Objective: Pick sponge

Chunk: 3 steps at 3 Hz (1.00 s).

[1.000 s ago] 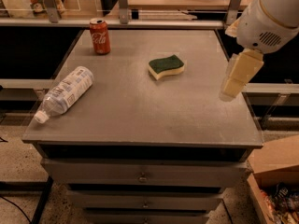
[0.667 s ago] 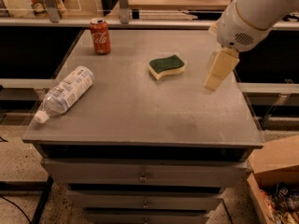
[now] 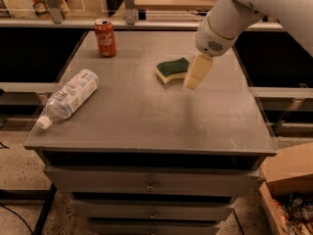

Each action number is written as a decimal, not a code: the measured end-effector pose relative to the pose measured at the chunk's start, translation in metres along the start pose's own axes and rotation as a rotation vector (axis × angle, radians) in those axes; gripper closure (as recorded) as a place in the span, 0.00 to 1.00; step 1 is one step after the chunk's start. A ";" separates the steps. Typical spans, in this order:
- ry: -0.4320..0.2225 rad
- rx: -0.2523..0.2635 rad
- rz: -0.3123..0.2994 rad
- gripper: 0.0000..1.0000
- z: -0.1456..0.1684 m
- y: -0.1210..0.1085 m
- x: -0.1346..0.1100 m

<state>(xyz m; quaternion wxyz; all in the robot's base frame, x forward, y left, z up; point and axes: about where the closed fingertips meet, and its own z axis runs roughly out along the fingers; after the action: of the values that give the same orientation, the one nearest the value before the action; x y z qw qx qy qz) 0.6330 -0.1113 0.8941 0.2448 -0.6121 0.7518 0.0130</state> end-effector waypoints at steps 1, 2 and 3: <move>-0.006 0.006 0.023 0.00 0.034 -0.019 -0.009; -0.018 0.004 0.062 0.00 0.059 -0.034 -0.014; -0.024 0.002 0.100 0.00 0.080 -0.044 -0.017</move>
Offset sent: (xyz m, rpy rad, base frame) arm 0.0837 0.0308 -0.0533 0.0720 0.0186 -0.0948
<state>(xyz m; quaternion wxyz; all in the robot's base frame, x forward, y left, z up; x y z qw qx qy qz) 0.7043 -0.0816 0.8426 0.2537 -0.5734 0.7783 0.0318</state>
